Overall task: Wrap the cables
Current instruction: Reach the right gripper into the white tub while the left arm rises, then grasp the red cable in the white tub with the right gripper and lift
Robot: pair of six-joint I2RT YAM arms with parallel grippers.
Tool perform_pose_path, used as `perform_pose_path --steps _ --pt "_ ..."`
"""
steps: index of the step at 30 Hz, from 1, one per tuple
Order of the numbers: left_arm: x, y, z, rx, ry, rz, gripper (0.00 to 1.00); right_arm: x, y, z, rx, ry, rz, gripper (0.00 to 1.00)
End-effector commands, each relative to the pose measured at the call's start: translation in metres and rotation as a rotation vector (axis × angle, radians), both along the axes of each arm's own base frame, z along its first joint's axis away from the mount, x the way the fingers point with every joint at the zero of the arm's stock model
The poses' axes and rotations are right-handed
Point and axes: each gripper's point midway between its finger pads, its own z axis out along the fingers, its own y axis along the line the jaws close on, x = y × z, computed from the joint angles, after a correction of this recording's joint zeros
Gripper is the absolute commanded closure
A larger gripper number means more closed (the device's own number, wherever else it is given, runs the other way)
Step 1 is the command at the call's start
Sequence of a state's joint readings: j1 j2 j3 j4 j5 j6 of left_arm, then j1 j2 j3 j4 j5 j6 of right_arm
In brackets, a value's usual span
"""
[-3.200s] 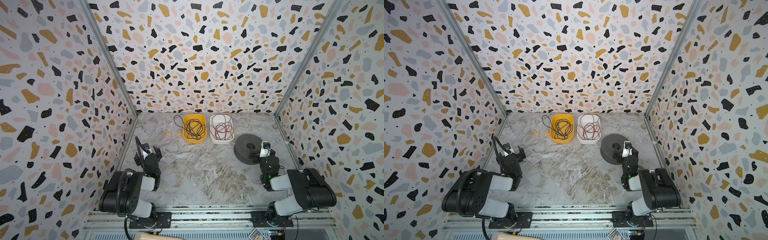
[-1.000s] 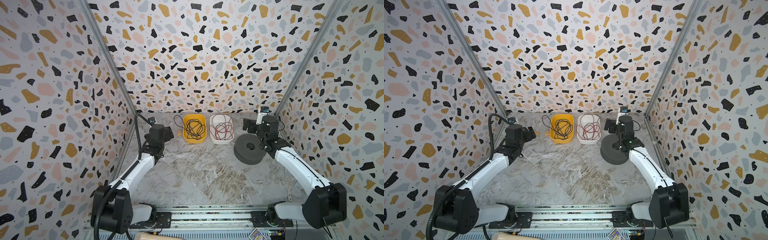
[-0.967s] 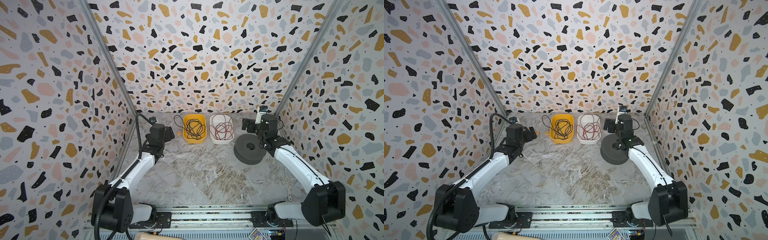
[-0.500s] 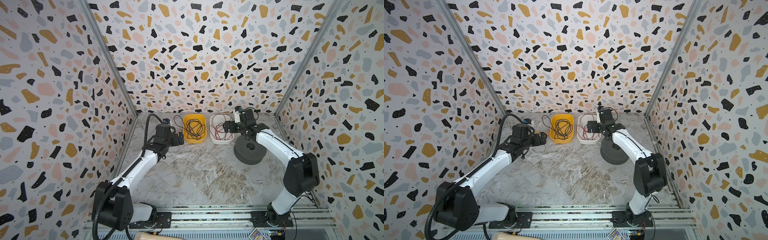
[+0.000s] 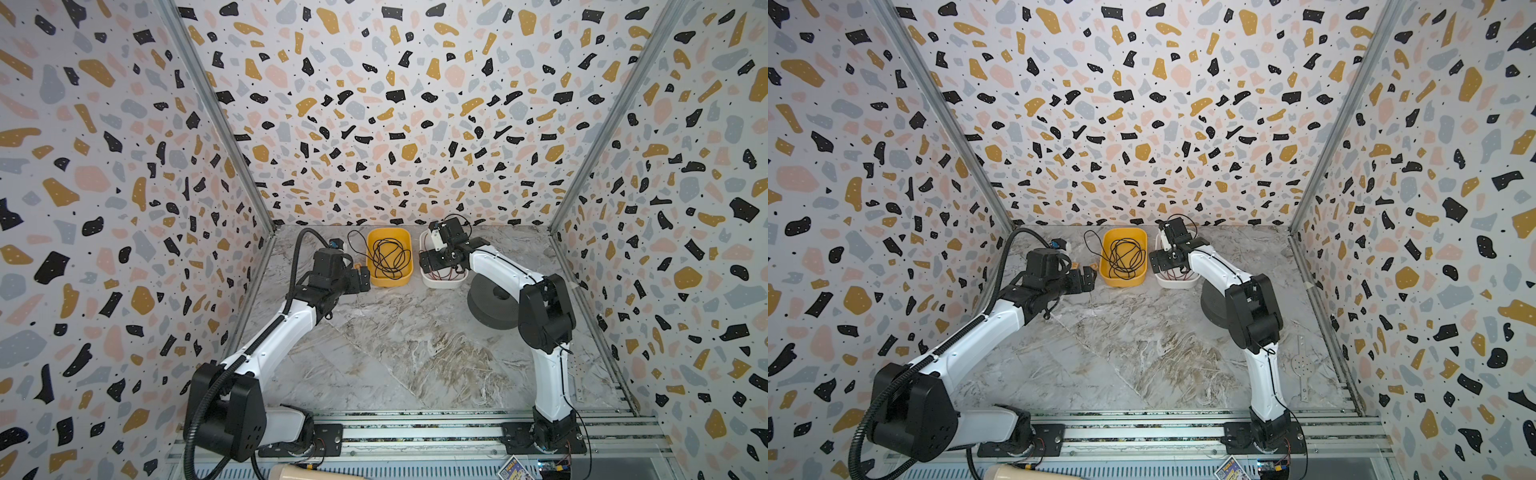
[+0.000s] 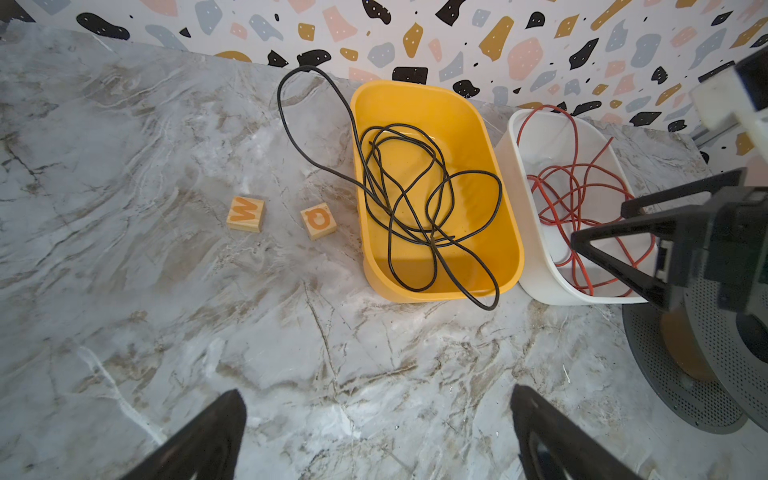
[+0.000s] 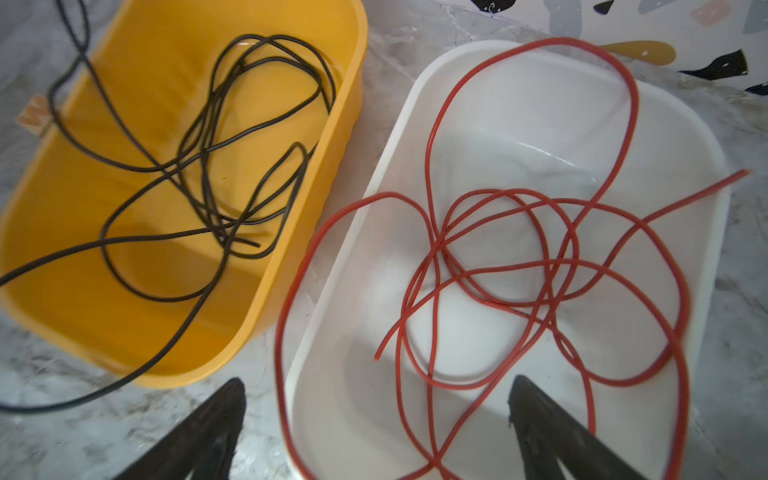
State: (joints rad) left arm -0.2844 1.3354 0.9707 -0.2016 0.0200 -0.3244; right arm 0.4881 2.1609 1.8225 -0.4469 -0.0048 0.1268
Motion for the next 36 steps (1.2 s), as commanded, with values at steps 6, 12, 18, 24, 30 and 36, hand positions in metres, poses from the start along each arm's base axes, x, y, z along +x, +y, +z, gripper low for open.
perform_pose_path --steps 6,12,18,24,30,36 --pt "-0.002 0.000 0.005 -0.002 -0.031 -0.007 0.00 0.021 -0.016 -0.026 -0.132 0.007 -0.046 0.04" --pt "-0.002 0.001 0.007 -0.001 -0.036 -0.002 0.00 0.025 -0.016 -0.037 -0.120 0.020 -0.059 0.06" --pt "-0.003 0.002 0.007 -0.001 -0.041 0.002 0.00 0.029 -0.020 -0.043 -0.116 0.024 -0.074 0.08" --pt "-0.002 0.002 0.007 -0.005 -0.043 0.005 0.00 0.038 -0.031 -0.064 -0.097 0.053 -0.088 0.11" --pt "-0.002 0.005 0.007 0.008 -0.049 0.018 0.00 0.041 -0.032 -0.084 -0.070 0.099 -0.077 0.20" --pt "-0.002 0.005 0.010 0.004 -0.057 0.020 0.00 0.041 -0.033 -0.097 -0.072 0.130 -0.070 0.54"
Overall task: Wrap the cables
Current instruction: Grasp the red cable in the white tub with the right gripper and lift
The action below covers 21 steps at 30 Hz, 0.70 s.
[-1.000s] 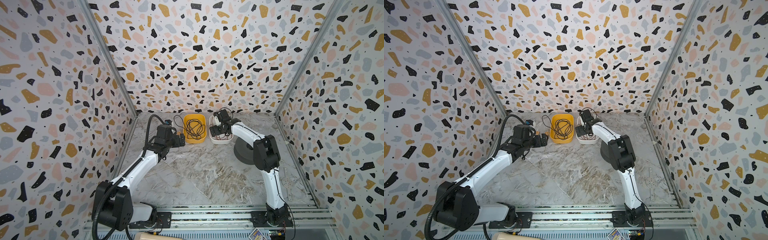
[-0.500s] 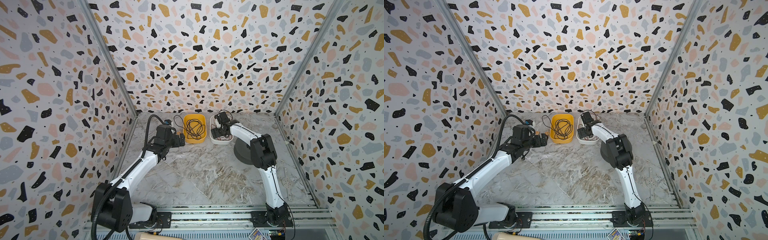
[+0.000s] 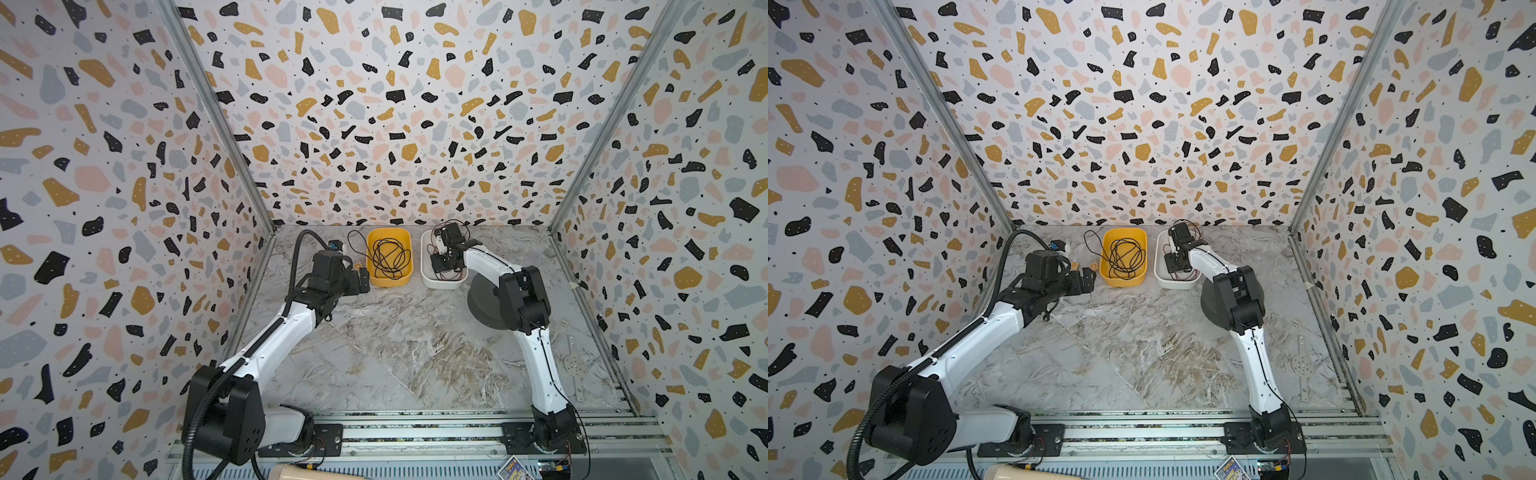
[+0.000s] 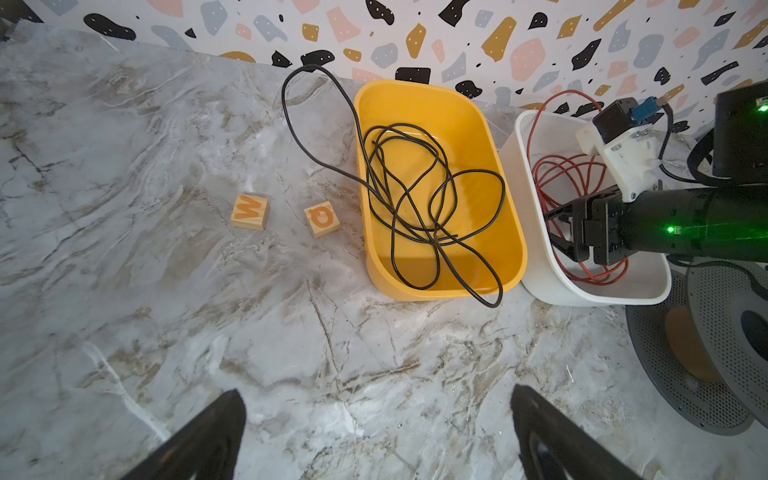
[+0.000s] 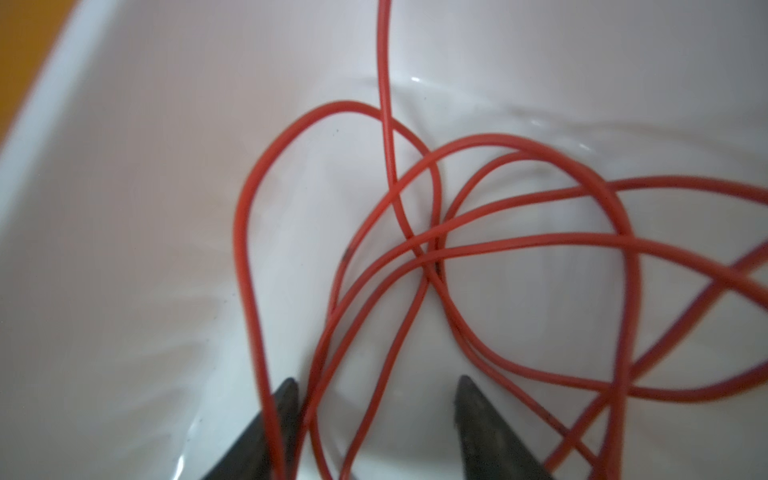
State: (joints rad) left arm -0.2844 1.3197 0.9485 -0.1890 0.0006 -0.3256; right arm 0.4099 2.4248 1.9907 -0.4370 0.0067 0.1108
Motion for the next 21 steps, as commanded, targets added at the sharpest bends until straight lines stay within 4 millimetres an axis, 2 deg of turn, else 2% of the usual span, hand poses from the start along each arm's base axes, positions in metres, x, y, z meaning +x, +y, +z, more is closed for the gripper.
perform_pose_path --steps 1,6,9,14,18,21 --pt "0.000 0.001 0.010 -0.005 -0.046 0.002 0.00 -0.008 -0.004 -0.014 -0.012 0.060 -0.002 0.58" --pt "0.001 -0.001 0.006 -0.013 -0.036 0.000 0.00 -0.002 -0.003 0.003 0.012 0.025 -0.019 0.88" --pt "0.001 -0.001 0.006 -0.012 -0.032 -0.001 0.00 0.001 -0.001 0.024 0.035 -0.017 -0.030 1.00" --pt "0.000 0.000 0.010 -0.013 -0.047 0.002 0.00 0.001 -0.001 0.078 0.099 -0.141 -0.042 1.00" --pt "0.000 -0.001 0.010 -0.018 -0.051 0.001 0.00 -0.010 0.000 0.132 0.144 -0.254 -0.035 1.00" --pt "0.000 -0.002 0.010 -0.018 -0.048 -0.002 0.00 -0.023 0.003 0.162 0.171 -0.293 -0.016 1.00"
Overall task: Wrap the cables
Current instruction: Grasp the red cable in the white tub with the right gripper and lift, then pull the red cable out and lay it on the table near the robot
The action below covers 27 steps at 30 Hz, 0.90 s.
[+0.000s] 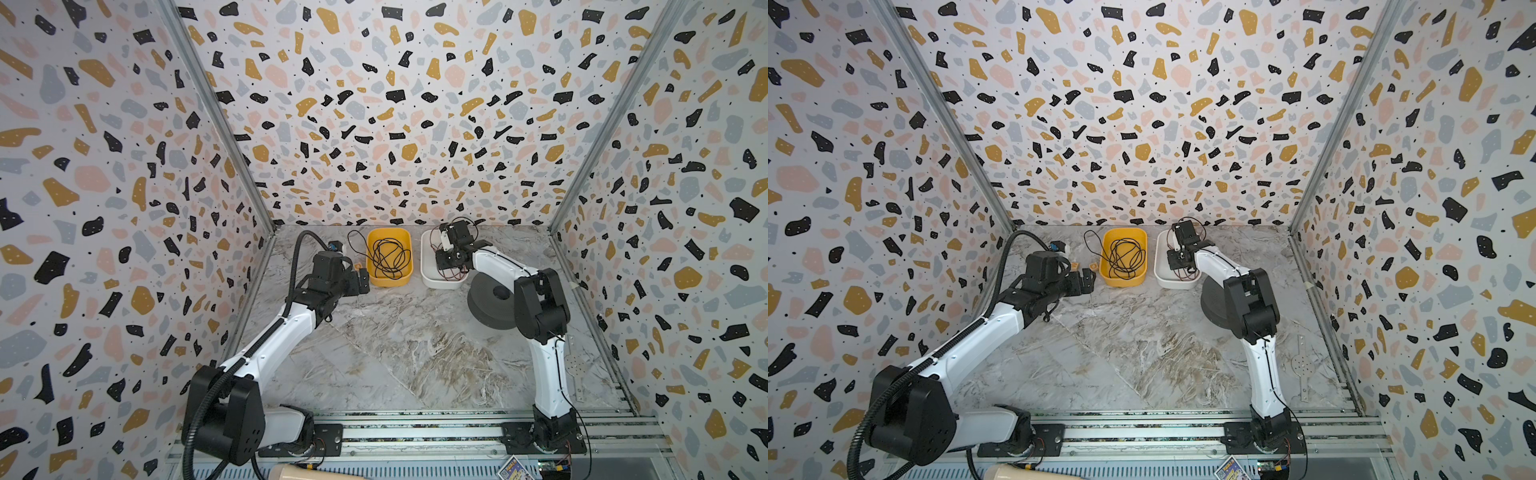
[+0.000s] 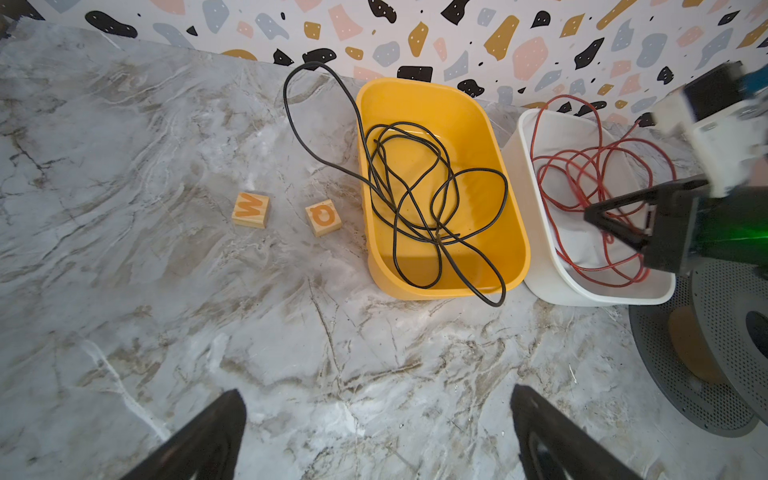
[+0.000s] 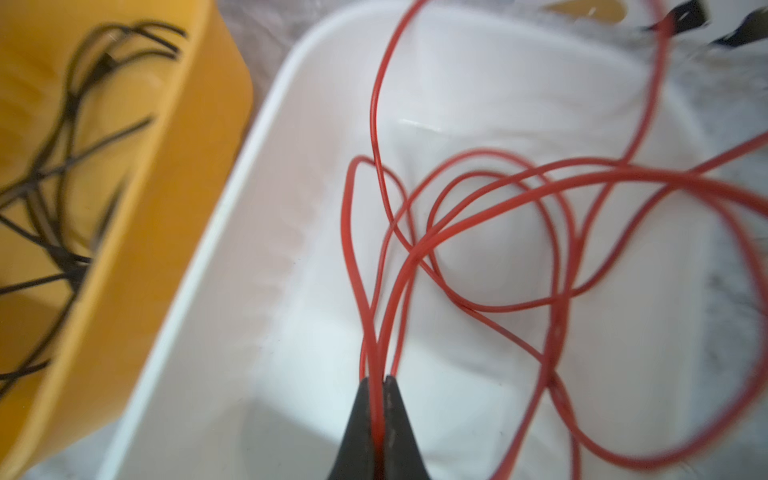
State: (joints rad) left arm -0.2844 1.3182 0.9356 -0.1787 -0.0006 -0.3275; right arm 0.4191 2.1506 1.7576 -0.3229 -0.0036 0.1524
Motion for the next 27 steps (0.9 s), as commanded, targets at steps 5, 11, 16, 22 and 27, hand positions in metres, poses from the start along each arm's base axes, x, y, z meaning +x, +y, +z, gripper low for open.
perform_pose_path --steps 5,11,16,22,27 --pt "0.000 -0.003 0.014 -0.025 -0.052 -0.011 0.00 -0.028 0.015 0.128 0.099 -0.225 0.047 1.00" --pt "0.000 -0.003 0.018 -0.032 -0.065 -0.012 0.00 -0.073 0.028 0.193 0.135 -0.316 0.115 1.00" --pt "-0.001 -0.005 0.020 -0.042 -0.069 -0.015 0.01 -0.115 0.045 0.243 0.192 -0.360 0.216 1.00" --pt "-0.001 -0.005 0.022 -0.052 -0.072 -0.015 0.03 -0.169 0.066 0.297 0.293 -0.387 0.342 1.00" --pt "-0.001 -0.005 0.024 -0.064 -0.075 -0.008 0.02 -0.210 0.067 0.339 0.432 -0.408 0.426 1.00"
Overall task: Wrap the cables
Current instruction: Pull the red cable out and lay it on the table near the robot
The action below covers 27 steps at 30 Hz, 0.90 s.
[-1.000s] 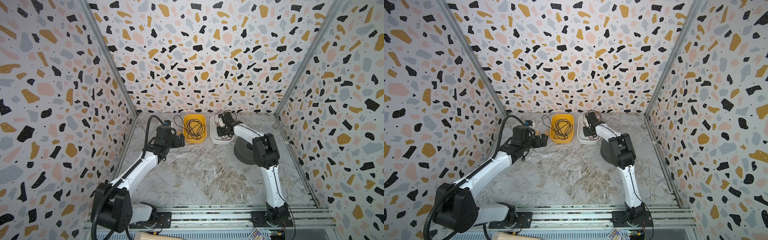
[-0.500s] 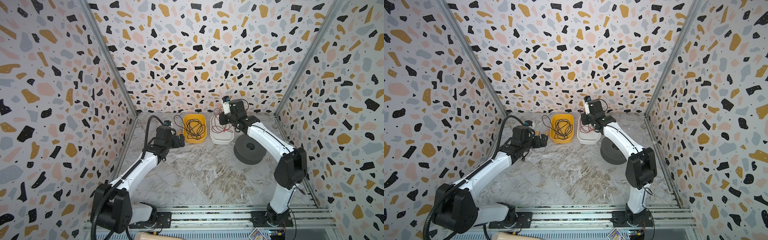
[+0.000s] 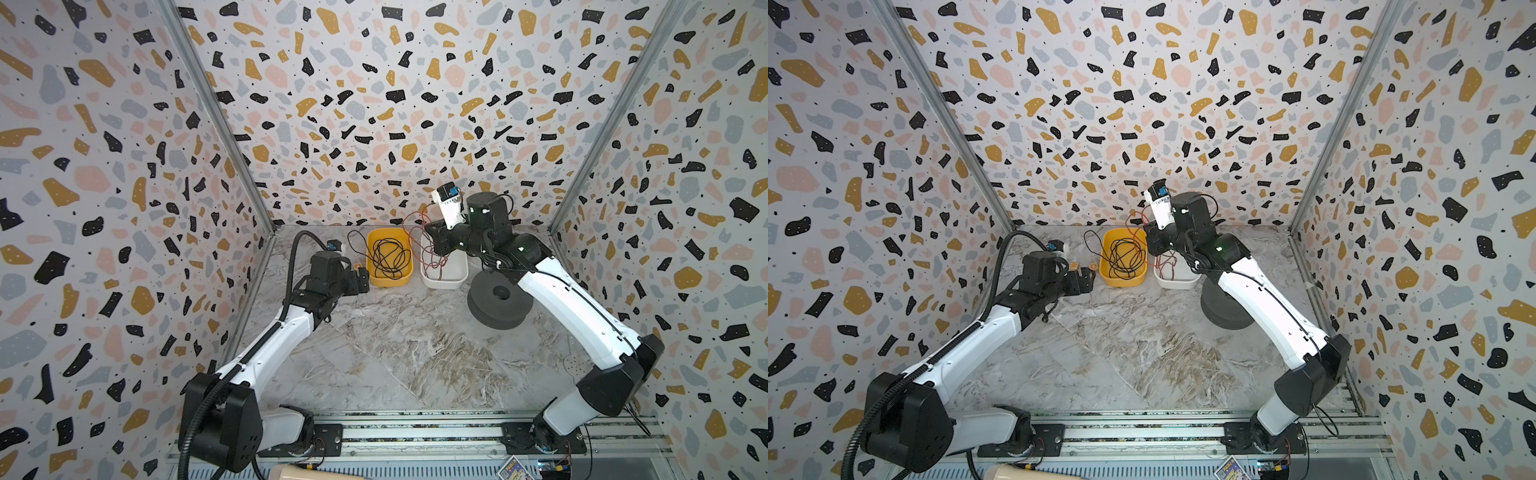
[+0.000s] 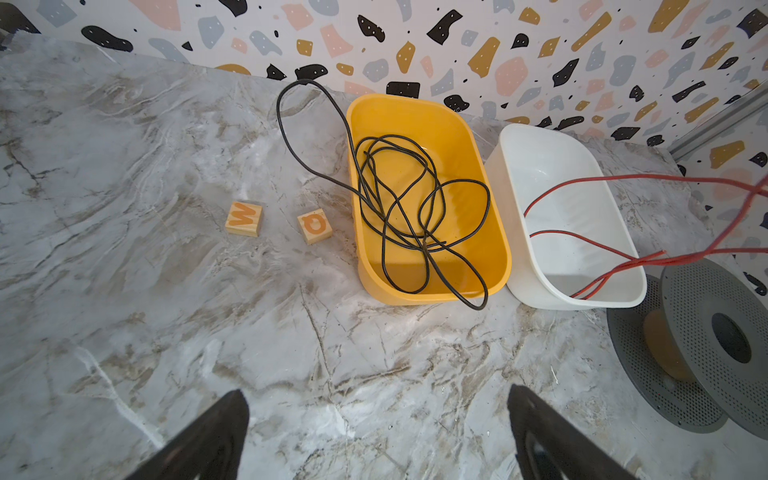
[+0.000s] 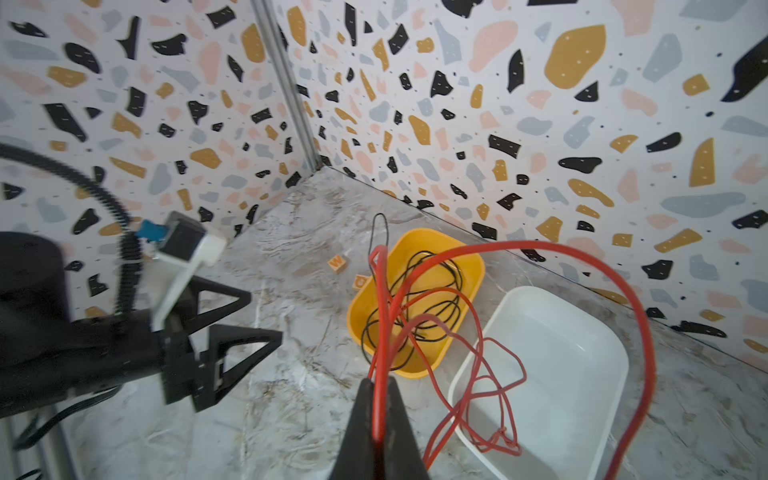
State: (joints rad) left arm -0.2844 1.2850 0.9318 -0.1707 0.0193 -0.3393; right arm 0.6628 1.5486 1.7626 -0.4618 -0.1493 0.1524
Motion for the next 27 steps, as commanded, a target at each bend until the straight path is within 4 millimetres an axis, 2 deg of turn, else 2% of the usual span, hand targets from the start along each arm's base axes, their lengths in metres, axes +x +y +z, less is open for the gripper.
perform_pose_path --steps 1,10,12,14,17,21,24,27 --pt "0.001 -0.003 0.011 -0.036 -0.041 -0.001 0.03 -0.042 -0.006 0.061 0.141 -0.043 0.104 1.00" --pt "0.002 0.006 0.020 -0.053 -0.069 0.026 0.02 -0.112 -0.018 0.138 0.372 -0.099 0.300 1.00" --pt "0.003 0.009 0.022 -0.054 -0.078 0.035 0.02 -0.117 -0.022 0.146 0.392 -0.102 0.305 1.00" --pt "0.002 0.012 0.024 -0.055 -0.082 0.046 0.01 -0.118 -0.022 0.142 0.394 -0.087 0.304 1.00" --pt "0.000 0.016 0.025 -0.036 -0.084 0.054 0.01 -0.112 -0.019 0.112 0.368 -0.026 0.287 1.00" --pt "-0.003 0.027 0.026 -0.006 -0.085 0.108 0.01 -0.099 -0.016 0.050 0.325 0.083 0.234 1.00" --pt "-0.007 0.030 0.025 0.008 -0.056 0.117 0.00 -0.093 -0.019 -0.007 0.295 0.165 0.175 1.00" --pt "-0.014 0.028 0.018 0.012 -0.013 0.096 0.00 -0.087 -0.031 -0.080 0.226 0.287 0.076 1.00"
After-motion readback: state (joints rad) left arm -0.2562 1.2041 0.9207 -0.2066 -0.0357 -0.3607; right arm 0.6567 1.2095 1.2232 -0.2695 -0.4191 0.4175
